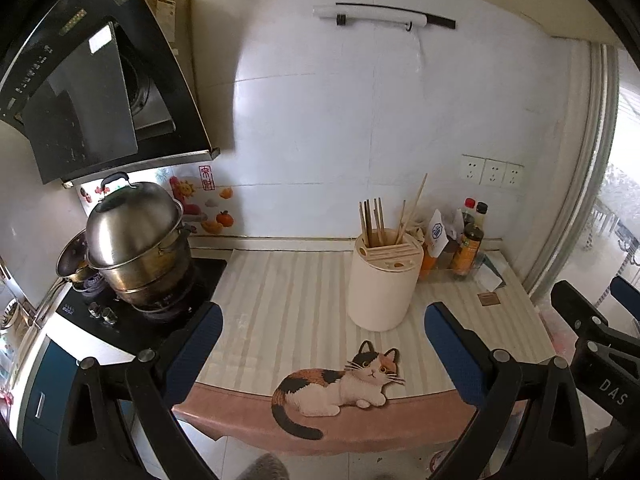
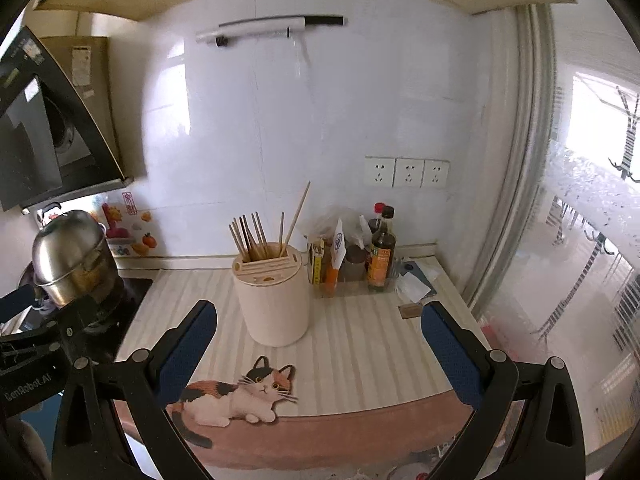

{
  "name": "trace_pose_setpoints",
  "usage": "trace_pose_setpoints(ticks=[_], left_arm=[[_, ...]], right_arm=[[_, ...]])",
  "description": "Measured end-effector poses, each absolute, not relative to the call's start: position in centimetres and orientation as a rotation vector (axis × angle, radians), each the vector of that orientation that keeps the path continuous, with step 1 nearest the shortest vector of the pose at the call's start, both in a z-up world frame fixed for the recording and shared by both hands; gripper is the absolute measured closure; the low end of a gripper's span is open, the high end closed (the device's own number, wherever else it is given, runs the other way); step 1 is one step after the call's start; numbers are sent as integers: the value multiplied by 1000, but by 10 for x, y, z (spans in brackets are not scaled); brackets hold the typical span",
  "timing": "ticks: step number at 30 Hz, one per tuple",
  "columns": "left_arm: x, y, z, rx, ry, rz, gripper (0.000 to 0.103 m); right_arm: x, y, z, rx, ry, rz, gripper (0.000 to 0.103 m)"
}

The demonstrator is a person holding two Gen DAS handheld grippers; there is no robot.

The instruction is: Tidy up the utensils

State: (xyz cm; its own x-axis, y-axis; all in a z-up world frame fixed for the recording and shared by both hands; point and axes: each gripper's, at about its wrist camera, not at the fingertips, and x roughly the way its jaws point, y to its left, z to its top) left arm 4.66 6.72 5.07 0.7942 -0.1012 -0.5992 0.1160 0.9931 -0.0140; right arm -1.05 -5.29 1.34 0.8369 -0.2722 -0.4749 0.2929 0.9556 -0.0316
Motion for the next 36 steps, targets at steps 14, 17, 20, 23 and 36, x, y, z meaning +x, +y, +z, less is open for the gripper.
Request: trace_pose_setpoints(ticks=[14,17,20,23,36], left_arm=[[39,62,62,30,628,-91,0],[39,62,60,24,630,-85,0],[39,61,60,28,625,-76,0],[40,62,59,26,622,-68,0],[45,57,56,26,623,-71,0]], right_arm=[[-23,-52,33,31,474,-296,0],[-19,-55,32,31,478,-288,0],[-15,-56,31,28,481,-279,0],[-11,-57,29,22,482,-275,0],[-6,-63,25,21,483,-286,0]])
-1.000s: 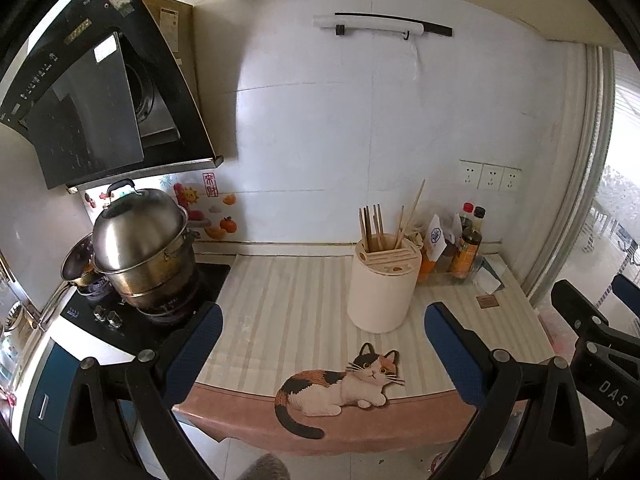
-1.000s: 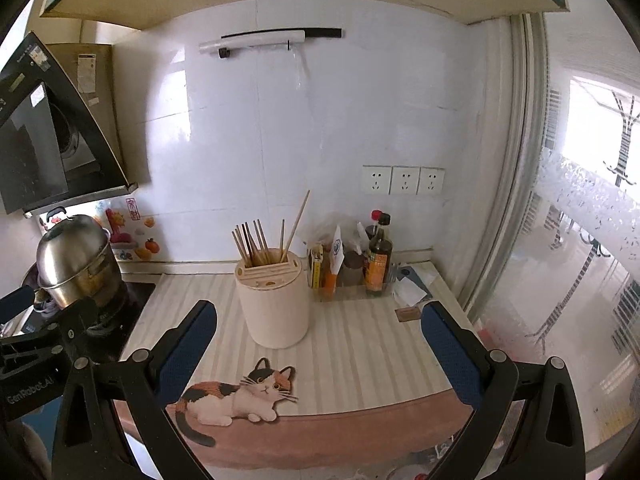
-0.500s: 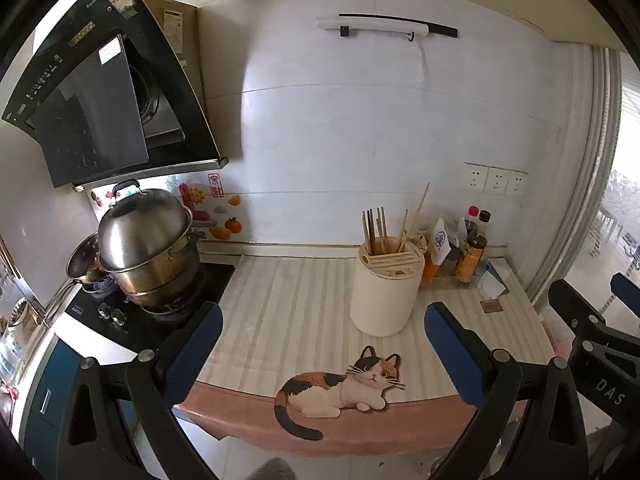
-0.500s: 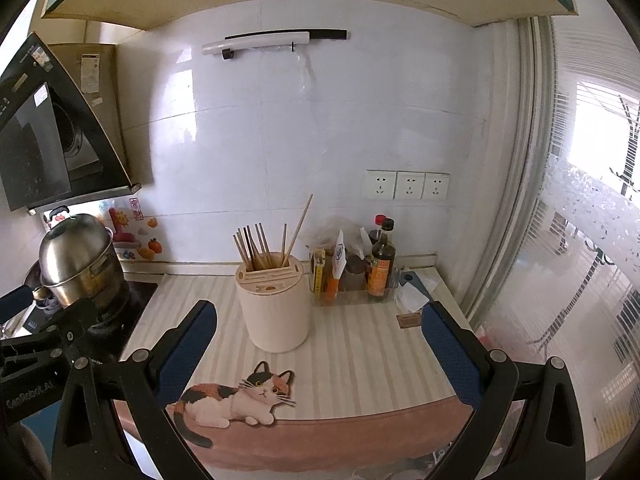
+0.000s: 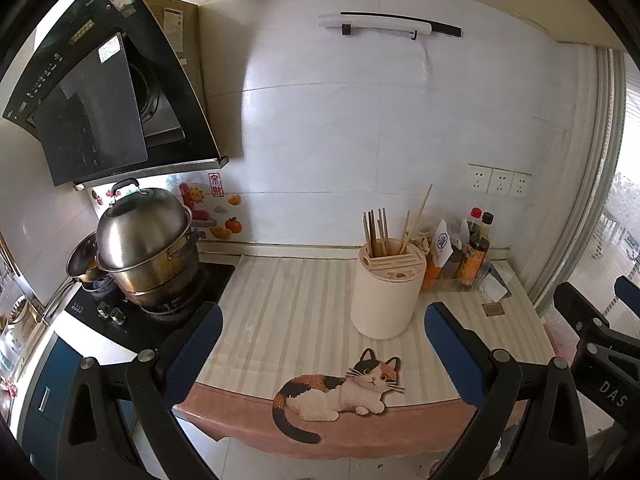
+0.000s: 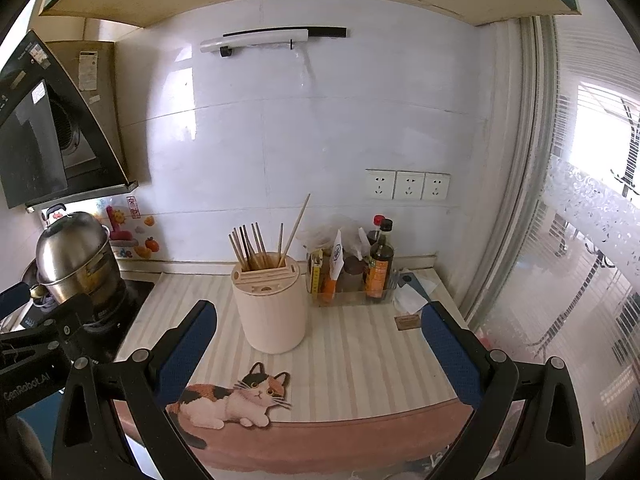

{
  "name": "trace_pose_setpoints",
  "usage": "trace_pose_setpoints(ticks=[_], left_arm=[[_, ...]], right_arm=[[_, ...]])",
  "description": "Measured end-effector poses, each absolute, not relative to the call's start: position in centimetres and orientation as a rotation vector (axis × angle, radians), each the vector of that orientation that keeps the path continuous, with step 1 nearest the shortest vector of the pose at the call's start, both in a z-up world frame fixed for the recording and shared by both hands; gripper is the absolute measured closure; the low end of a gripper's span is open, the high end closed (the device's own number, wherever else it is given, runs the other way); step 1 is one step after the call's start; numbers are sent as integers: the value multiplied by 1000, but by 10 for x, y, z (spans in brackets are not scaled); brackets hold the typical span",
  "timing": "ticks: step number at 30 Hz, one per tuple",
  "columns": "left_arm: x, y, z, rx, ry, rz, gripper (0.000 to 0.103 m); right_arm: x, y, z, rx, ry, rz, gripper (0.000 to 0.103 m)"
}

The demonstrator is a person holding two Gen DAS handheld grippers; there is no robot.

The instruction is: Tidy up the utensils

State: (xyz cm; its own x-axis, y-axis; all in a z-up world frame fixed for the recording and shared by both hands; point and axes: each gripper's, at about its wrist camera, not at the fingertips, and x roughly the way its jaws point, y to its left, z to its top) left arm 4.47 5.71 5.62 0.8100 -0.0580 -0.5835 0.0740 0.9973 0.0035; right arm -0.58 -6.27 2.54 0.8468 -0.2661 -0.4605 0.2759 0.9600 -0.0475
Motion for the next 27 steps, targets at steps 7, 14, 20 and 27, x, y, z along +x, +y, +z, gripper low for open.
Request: trace_pose_setpoints(ticks=[7,14,20,27], left_arm=[[47,55,55,33,622,-71,0],[48,53,54,41,619,-66,0],[48,55,54,45,615,-68,0],[48,55,55,50,609,-66,0]], right_arm=[[-3,-64,24,15,485,-292,0],[-1,-62,23,10,484,-284,0],[1,-60,21,6,482,-277,0],[2,-61,20,1,483,-278,0]])
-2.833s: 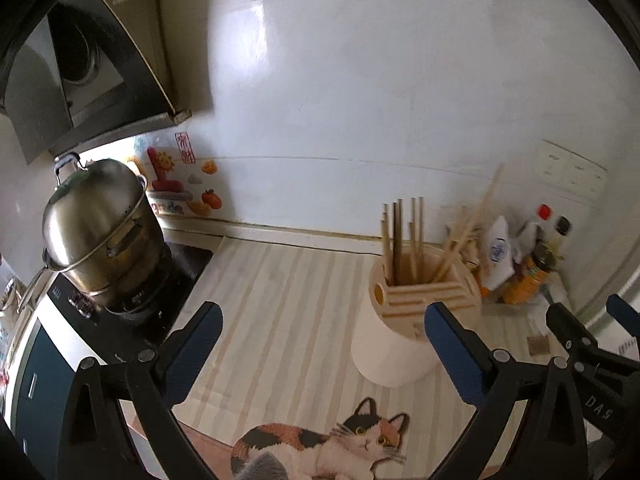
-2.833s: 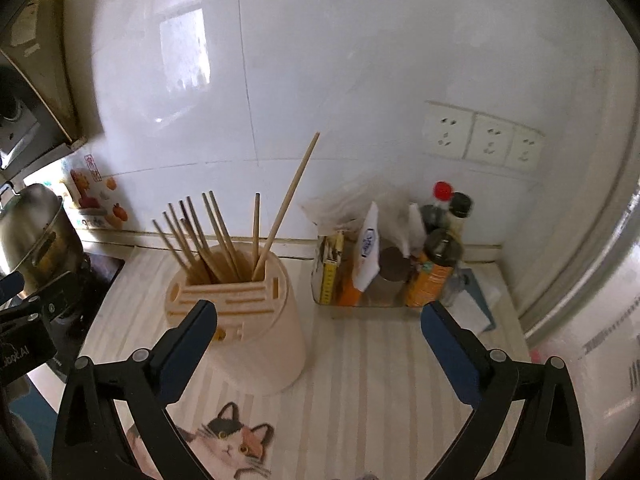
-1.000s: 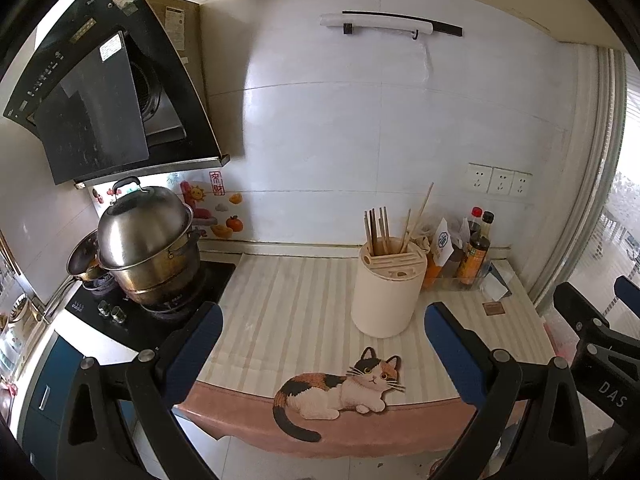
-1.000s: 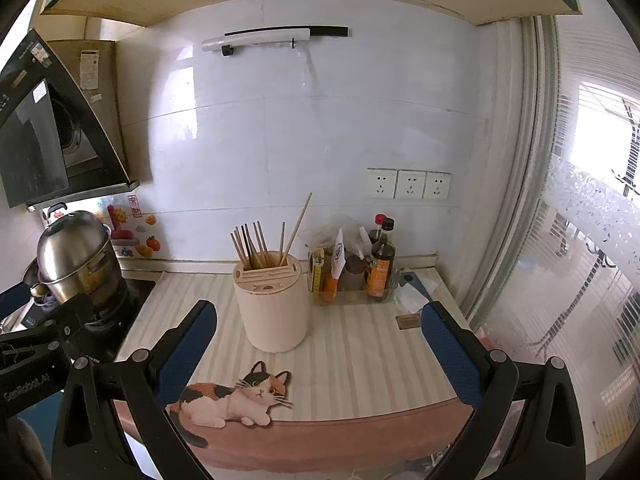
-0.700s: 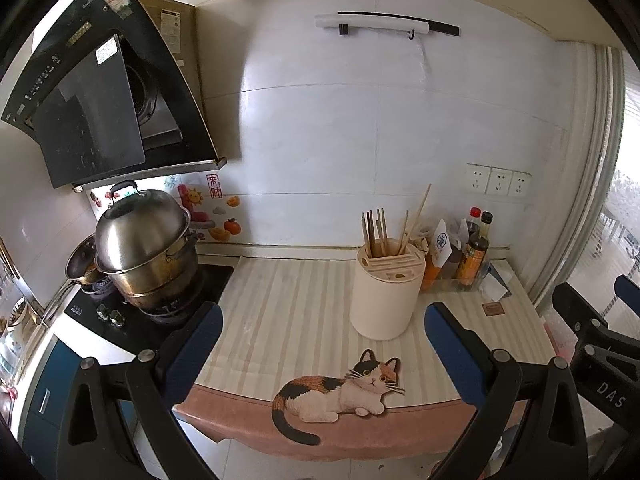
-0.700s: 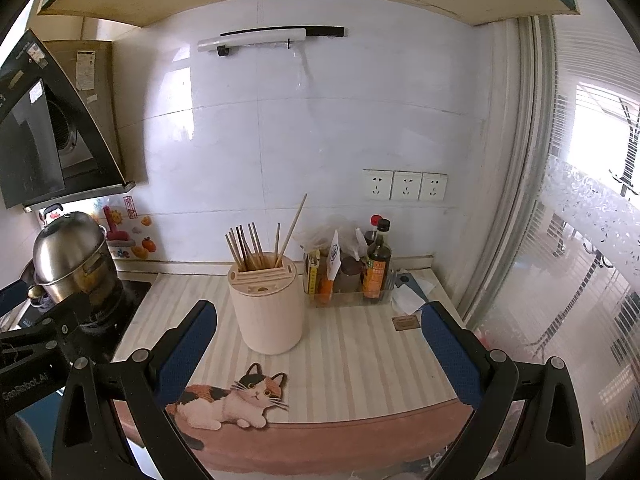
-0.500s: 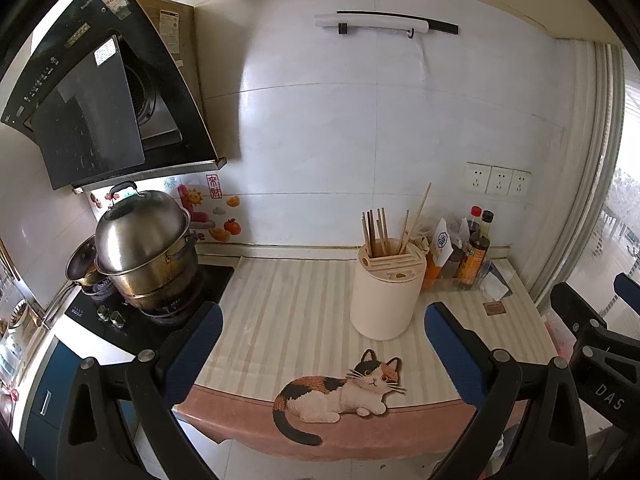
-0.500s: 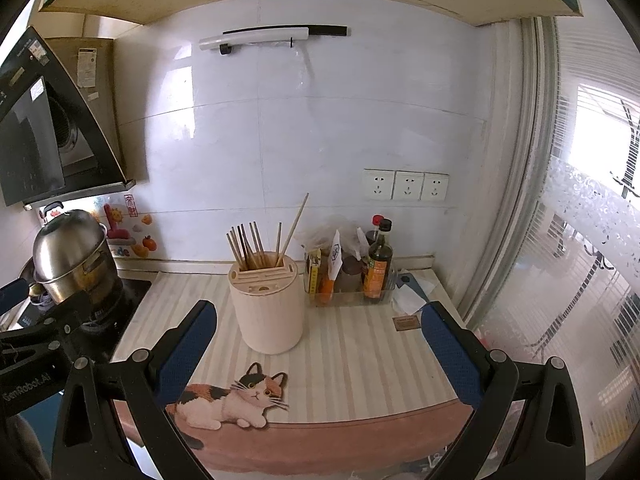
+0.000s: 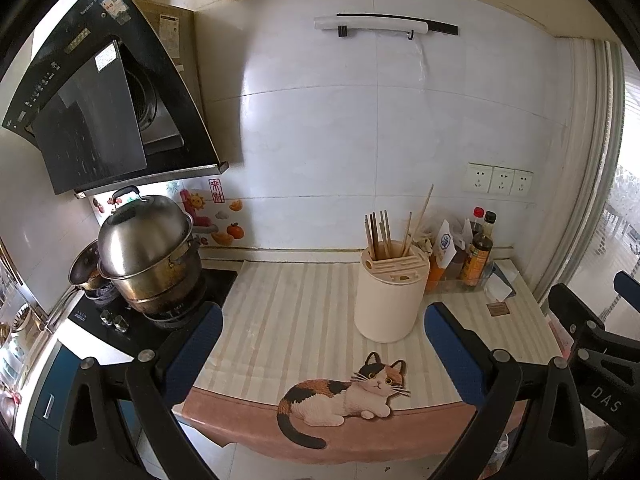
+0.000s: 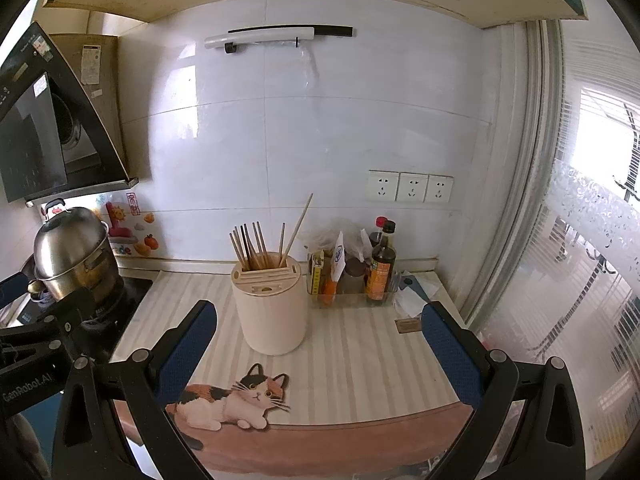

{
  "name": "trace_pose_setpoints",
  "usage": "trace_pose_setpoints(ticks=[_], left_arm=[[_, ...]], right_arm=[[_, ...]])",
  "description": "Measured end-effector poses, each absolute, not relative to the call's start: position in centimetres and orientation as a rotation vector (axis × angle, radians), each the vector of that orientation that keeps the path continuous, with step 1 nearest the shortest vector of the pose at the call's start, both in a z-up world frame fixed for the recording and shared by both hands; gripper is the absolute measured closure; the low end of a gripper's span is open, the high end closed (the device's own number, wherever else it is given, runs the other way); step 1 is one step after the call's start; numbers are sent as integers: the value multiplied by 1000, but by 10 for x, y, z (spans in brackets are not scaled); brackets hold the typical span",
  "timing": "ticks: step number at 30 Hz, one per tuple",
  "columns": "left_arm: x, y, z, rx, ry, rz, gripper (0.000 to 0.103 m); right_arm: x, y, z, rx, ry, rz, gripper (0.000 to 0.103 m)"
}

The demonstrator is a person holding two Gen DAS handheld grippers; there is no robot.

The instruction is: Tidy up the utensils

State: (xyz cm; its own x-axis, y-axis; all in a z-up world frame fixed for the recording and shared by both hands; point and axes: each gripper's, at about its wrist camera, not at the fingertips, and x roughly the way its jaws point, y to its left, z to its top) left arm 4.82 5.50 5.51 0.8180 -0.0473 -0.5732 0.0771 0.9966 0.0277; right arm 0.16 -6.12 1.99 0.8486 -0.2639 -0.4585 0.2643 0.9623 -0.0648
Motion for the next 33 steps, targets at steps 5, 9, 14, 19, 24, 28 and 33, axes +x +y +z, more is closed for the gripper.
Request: trace_pose_setpoints(ticks=[5,9,14,19,24,28,33], left_arm=[[47,54,57,55,601,-66,0],[47,52,56,59,603,-70,0],[47,52,56,59,604,-70,0],[46,52,55,59,604,-72,0],[45,50,54,58,607,-72,0],[45,49,54,55,608,-71,0],[45,49,54,53,612,-72,0]], right_arm=[[2,-62,20,-1,483,-280,0],[2,-62,20,1,482,-279,0],[1,-63,20,-1,480,-281,0],[1,-65,21,-1,478,-283,0],[0,-67,21,-1,477,-285,0],[0,-67,22,0,477,-285,0],[0,-69,22,-1,478,-286,0]])
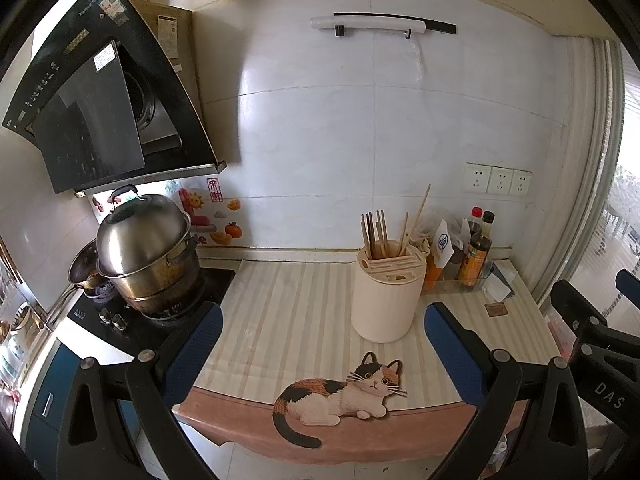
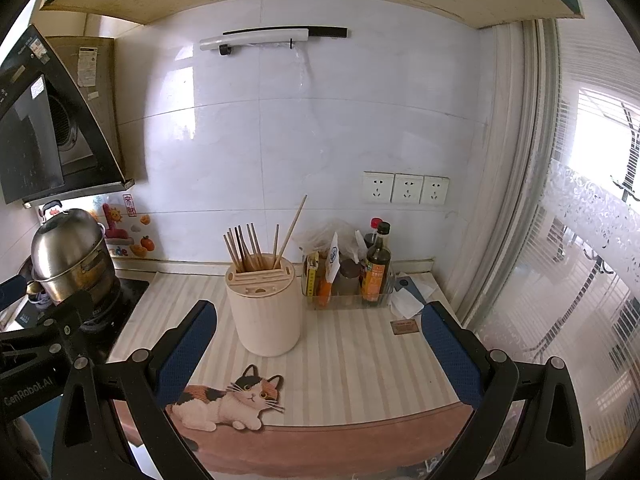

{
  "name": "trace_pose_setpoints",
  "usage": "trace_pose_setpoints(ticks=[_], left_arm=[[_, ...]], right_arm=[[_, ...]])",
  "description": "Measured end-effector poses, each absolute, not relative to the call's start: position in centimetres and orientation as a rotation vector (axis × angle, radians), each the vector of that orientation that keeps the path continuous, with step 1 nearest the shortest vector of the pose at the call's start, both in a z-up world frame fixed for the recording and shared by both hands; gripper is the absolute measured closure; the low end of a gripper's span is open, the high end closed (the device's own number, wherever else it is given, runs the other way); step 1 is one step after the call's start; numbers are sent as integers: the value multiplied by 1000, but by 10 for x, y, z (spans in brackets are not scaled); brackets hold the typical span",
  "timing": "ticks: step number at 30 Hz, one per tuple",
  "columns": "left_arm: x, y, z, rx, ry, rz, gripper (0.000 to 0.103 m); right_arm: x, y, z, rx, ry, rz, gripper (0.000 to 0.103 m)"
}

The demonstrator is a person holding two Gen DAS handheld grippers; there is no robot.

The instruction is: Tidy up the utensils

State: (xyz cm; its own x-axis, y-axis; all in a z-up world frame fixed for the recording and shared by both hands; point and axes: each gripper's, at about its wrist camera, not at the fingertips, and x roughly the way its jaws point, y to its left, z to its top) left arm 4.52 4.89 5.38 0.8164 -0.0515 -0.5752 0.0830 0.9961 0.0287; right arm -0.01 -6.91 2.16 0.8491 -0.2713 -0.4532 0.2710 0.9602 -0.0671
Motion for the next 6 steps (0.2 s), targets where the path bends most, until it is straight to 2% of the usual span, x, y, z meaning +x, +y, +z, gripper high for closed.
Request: trace_pose_setpoints(ticks=[6], left_arm=[[46,47,53,52,608,-80,0]], right_arm=[[0,-70,22,-3,476,-285,0]])
